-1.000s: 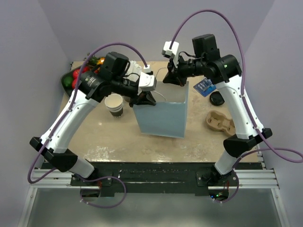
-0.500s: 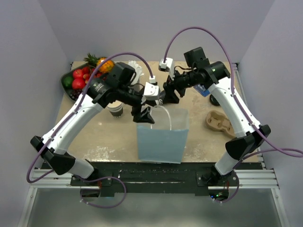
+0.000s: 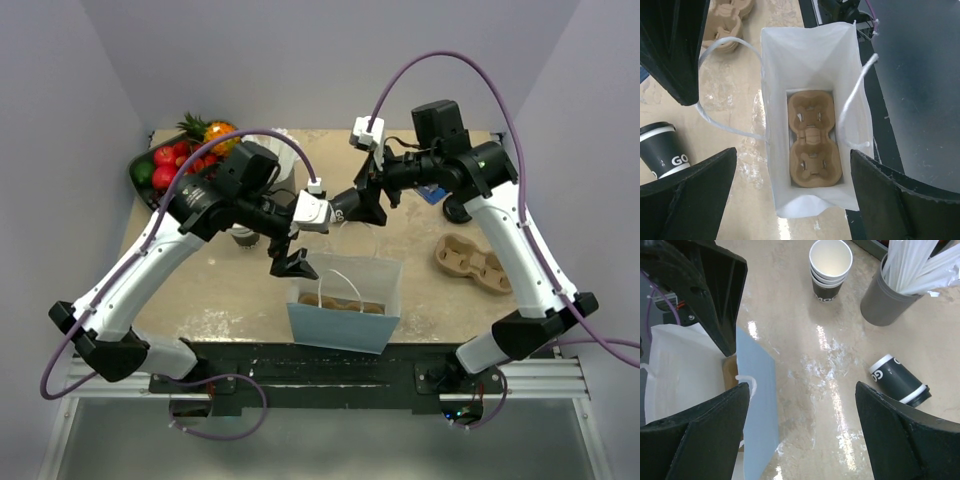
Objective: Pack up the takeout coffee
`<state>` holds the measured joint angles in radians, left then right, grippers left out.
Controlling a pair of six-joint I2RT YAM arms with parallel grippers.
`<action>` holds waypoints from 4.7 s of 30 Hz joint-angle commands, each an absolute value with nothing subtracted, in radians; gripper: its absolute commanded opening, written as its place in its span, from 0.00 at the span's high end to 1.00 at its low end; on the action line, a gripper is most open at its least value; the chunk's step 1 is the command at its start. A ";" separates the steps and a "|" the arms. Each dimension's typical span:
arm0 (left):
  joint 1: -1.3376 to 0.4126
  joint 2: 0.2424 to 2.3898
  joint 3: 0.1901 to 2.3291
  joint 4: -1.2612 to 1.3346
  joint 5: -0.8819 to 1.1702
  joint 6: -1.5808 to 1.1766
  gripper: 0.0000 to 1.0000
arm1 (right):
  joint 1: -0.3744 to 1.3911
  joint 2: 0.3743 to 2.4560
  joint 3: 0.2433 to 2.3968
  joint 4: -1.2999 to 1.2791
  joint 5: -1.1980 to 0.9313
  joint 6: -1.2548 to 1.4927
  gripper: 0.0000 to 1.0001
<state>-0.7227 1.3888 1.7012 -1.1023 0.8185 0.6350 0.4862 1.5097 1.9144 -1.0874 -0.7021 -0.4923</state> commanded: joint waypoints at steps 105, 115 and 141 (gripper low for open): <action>-0.316 1.454 1.721 -1.017 0.810 0.523 0.04 | 0.293 1.637 1.649 -0.549 -0.440 -0.311 0.09; -0.216 1.396 1.609 -1.077 0.519 0.486 0.10 | 0.236 1.428 1.647 -0.800 -0.420 -0.267 0.05; -0.587 1.245 0.966 -0.450 0.882 0.373 0.17 | 0.233 1.437 1.878 -1.039 -0.270 -0.337 0.02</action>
<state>-0.5350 1.2011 0.9665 -0.7307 0.8253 0.5549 0.2348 1.4540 1.8050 -1.0622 -0.3569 -0.3302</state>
